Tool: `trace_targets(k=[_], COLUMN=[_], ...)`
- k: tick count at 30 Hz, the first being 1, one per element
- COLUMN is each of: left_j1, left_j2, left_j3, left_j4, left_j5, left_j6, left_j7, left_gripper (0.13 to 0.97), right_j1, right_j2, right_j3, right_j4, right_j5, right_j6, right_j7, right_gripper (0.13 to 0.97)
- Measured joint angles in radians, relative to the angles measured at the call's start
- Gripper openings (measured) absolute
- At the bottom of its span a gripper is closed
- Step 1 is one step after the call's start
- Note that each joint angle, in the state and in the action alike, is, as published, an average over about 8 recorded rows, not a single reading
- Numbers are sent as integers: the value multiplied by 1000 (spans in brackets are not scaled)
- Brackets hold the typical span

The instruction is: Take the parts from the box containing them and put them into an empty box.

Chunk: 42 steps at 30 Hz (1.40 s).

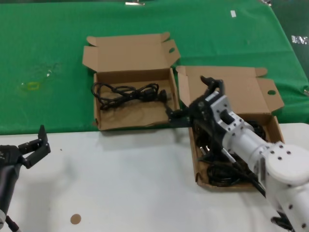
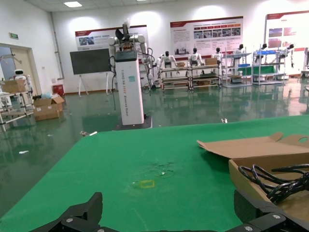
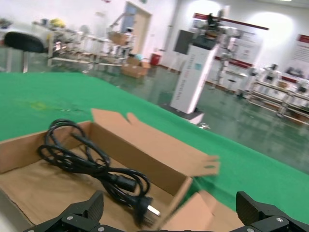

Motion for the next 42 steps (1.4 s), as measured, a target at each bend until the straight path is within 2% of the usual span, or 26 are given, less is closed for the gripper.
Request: trace_targets(k=[7, 23, 42], left_j1=[0, 0, 0], left_j2=[0, 0, 0], left_j3=[0, 0, 0], left_j4=[0, 0, 0], left_j5=[0, 0, 0], left_j6=[0, 0, 0], left_j7=[0, 0, 0], left_gripper=[962, 966, 966], right_j1=[-126, -398, -421], right_j2=[23, 73, 77], right_j3=[47, 147, 156], right_j4=[128, 405, 429], right_j5=[42, 134, 142], right_j6=[70, 221, 234], right_j7=[52, 165, 174], right_gripper=[966, 966, 966])
